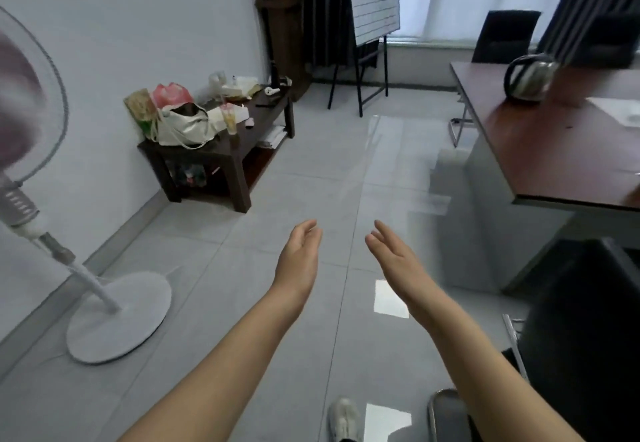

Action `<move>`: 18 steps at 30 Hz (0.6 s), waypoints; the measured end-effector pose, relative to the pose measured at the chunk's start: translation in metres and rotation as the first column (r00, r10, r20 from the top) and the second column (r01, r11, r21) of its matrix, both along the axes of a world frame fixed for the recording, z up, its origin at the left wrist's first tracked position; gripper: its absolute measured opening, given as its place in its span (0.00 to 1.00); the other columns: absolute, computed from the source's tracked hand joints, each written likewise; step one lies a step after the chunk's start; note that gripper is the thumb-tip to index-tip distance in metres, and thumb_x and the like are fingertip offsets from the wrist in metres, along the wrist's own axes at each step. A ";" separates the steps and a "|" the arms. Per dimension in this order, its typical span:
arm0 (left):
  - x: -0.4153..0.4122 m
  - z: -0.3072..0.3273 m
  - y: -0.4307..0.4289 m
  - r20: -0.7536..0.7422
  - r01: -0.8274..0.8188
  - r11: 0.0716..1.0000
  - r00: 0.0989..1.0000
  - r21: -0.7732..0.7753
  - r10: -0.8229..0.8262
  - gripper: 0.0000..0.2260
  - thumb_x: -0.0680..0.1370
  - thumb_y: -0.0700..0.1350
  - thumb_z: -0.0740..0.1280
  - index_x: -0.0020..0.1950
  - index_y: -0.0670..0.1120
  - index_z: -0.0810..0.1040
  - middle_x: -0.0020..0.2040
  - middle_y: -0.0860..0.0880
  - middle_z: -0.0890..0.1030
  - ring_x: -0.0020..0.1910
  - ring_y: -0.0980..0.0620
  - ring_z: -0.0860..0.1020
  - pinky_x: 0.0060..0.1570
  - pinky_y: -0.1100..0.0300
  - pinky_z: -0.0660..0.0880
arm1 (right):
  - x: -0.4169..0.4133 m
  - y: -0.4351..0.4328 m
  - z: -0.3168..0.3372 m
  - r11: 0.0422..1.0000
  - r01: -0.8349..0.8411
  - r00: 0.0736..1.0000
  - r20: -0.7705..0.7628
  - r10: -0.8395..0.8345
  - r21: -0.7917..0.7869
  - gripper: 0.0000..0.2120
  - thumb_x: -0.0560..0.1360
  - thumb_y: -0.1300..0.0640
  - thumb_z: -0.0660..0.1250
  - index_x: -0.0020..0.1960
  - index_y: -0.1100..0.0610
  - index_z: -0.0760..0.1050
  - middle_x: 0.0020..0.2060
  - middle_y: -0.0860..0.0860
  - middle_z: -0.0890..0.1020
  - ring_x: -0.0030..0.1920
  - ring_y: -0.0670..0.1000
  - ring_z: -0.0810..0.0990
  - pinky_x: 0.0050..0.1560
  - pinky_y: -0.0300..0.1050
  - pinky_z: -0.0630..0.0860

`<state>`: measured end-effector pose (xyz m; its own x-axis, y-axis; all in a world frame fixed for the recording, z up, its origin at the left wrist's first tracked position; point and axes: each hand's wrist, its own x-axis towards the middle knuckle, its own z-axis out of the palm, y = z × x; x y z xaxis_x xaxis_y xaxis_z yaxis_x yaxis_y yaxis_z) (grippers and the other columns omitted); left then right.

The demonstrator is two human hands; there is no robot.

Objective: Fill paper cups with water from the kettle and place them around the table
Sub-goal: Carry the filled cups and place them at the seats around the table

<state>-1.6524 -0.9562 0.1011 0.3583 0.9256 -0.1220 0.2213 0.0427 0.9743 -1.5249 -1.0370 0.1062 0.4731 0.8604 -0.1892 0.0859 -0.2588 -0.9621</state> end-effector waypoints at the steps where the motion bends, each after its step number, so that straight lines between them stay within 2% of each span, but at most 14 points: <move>1: 0.018 -0.001 0.017 0.000 0.020 1.000 1.000 0.007 -0.020 0.17 0.82 0.52 0.55 0.71 0.52 0.67 0.69 0.54 0.70 0.68 0.55 0.67 0.63 0.60 0.64 | 0.016 0.015 -0.002 1.000 0.020 1.000 0.004 -0.020 0.006 0.26 0.81 0.49 0.59 0.77 0.49 0.56 0.75 0.47 0.63 0.73 0.45 0.63 0.63 0.37 0.58; 11: 0.206 0.005 0.173 0.015 0.169 0.986 0.985 0.001 -0.169 0.17 0.82 0.51 0.56 0.71 0.51 0.67 0.69 0.53 0.71 0.68 0.55 0.67 0.67 0.57 0.64 | 0.187 0.150 0.009 0.987 0.159 0.987 0.010 -0.159 -0.014 0.26 0.81 0.48 0.57 0.77 0.50 0.56 0.75 0.47 0.63 0.73 0.46 0.62 0.63 0.36 0.58; 14: 0.243 0.006 0.206 0.027 0.188 0.982 0.982 -0.016 -0.188 0.16 0.82 0.51 0.56 0.70 0.51 0.68 0.68 0.53 0.72 0.66 0.56 0.68 0.65 0.58 0.64 | 0.222 0.180 0.013 0.984 0.178 0.984 0.007 -0.178 -0.017 0.26 0.81 0.48 0.57 0.77 0.50 0.56 0.74 0.47 0.63 0.73 0.46 0.63 0.62 0.35 0.59; 18: 0.298 0.001 0.257 0.026 0.211 0.977 0.977 -0.039 -0.210 0.16 0.82 0.51 0.56 0.69 0.52 0.68 0.67 0.53 0.72 0.67 0.56 0.68 0.67 0.56 0.65 | 0.273 0.226 0.011 0.979 0.199 0.980 0.014 -0.199 -0.042 0.26 0.81 0.48 0.57 0.77 0.50 0.56 0.75 0.48 0.63 0.73 0.46 0.63 0.62 0.35 0.58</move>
